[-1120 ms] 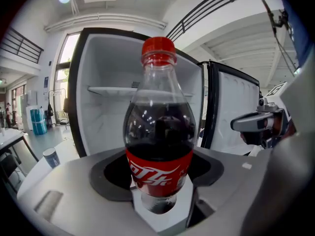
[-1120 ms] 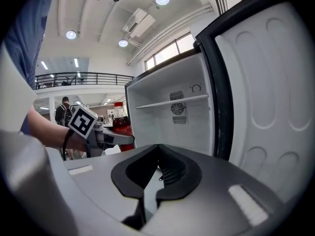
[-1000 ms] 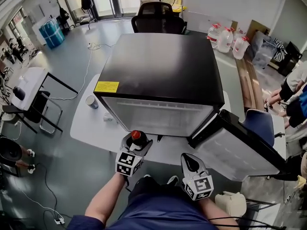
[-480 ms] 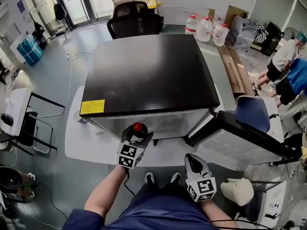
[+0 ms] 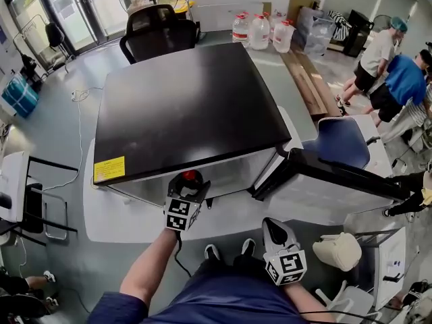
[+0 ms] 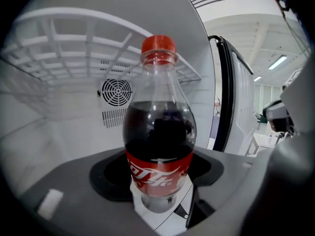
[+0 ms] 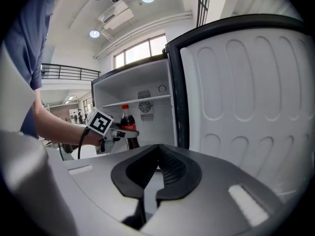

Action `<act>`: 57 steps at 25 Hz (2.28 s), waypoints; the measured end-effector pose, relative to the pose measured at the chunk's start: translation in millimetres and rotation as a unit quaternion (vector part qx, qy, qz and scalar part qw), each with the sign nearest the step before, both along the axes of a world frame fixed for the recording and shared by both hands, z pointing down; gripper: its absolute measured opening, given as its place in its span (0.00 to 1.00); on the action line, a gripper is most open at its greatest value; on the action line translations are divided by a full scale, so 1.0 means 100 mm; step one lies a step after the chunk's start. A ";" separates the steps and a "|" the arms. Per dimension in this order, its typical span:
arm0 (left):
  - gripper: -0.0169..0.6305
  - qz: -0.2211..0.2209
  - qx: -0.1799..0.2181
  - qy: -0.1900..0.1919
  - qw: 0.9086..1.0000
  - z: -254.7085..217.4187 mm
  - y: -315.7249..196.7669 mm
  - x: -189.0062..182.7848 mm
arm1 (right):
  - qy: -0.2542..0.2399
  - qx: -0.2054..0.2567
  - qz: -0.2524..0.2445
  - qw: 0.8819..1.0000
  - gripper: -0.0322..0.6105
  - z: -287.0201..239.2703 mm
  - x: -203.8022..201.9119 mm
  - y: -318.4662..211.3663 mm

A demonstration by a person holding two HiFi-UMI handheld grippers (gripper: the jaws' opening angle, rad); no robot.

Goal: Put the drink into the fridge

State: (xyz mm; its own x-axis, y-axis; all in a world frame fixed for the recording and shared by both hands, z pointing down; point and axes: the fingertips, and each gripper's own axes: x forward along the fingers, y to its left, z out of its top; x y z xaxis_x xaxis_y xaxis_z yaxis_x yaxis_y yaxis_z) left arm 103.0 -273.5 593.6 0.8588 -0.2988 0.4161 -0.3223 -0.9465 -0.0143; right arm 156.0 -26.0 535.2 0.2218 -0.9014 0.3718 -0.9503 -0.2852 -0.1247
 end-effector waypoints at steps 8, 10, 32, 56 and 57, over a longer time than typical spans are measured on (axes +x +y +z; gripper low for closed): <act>0.51 0.006 -0.004 0.003 1.000 0.05 -0.15 0.26 | 0.005 -0.009 0.043 0.999 0.06 0.01 0.08 0.23; 0.51 0.005 -0.006 0.006 1.000 0.07 -0.20 0.35 | 0.006 -0.012 0.056 0.998 0.06 0.02 0.11 0.30; 0.51 -0.022 -0.019 0.008 1.000 0.36 -0.53 0.80 | 0.000 -0.035 0.105 0.994 0.06 0.16 0.20 0.53; 0.52 -0.033 0.003 0.002 0.999 0.24 -0.21 0.42 | -0.015 -0.003 0.020 1.000 0.06 0.17 0.08 0.17; 0.52 -0.034 0.003 0.004 0.999 0.21 -0.17 0.38 | -0.016 0.000 0.012 1.000 0.06 0.16 0.07 0.14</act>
